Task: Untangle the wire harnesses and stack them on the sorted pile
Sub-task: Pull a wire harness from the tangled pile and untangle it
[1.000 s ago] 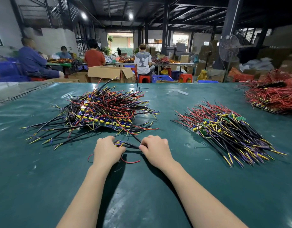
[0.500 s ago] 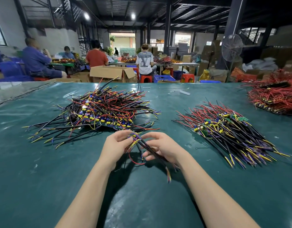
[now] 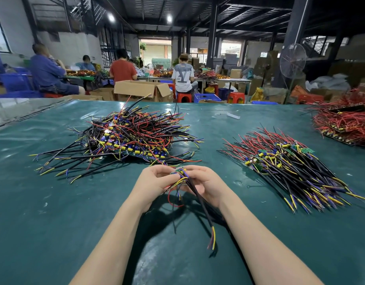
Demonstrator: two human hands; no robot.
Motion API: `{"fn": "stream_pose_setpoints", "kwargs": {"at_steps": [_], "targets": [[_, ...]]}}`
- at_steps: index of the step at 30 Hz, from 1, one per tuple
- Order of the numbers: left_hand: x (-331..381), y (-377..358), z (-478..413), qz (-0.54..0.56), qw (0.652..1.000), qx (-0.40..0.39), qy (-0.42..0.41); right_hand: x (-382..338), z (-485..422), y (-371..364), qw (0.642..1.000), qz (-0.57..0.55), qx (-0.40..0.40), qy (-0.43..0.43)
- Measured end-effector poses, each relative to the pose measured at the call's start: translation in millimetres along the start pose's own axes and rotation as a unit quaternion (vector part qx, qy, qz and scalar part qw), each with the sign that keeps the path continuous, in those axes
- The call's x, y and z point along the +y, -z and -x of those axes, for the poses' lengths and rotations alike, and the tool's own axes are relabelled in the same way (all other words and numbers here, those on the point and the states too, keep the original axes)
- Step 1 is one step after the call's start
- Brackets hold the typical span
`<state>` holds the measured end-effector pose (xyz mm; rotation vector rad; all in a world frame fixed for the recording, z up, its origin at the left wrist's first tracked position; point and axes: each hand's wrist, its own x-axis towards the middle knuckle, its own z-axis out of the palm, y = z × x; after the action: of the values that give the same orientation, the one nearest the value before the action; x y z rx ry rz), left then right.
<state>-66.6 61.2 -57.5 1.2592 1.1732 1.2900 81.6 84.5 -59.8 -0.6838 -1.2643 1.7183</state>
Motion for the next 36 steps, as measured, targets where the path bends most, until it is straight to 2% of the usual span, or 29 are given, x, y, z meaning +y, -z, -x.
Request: {"fn": "stream_pose_setpoints", "kwargs": {"at_steps": [10, 15, 17, 19, 22, 24, 25, 27, 31, 36], "targets": [[2, 3, 4, 0.044, 0.999, 0.016, 0.013, 5, -5, -3, 0.999, -0.031, 0.019, -0.021], [7, -1, 3, 0.134, 0.991, 0.003, 0.022, 3, -6, -8, 0.981, -0.185, 0.025, -0.053], [8, 0, 3, 0.123, 0.992, 0.011, 0.031, 2, -7, -7, 0.972, -0.221, 0.053, -0.065], [8, 7, 0, 0.103, 0.992, 0.06, 0.045, 1, -7, -1, 0.958, -0.259, 0.108, -0.06], [2, 31, -5, 0.017, 0.972, 0.231, 0.043, -4, -5, 9, 0.952, -0.243, 0.187, -0.003], [-2, 46, -7, -0.119, 0.934, 0.335, 0.038, -5, -4, 12, 0.96, -0.193, 0.204, 0.019], [-2, 50, -5, -0.198, 0.913, 0.354, 0.041, -5, -3, 13, 0.963, -0.172, 0.205, 0.02], [0, 49, -4, -0.303, 0.886, 0.349, 0.046, -6, -2, 13, 0.968, -0.148, 0.203, 0.025], [12, 27, 3, -0.425, 0.842, 0.326, 0.066, -5, -3, 10, 0.96, -0.156, 0.219, 0.078], [15, 18, 8, -0.543, 0.803, 0.229, 0.091, 1, -2, 9, 0.957, 0.039, 0.261, 0.115]]}}
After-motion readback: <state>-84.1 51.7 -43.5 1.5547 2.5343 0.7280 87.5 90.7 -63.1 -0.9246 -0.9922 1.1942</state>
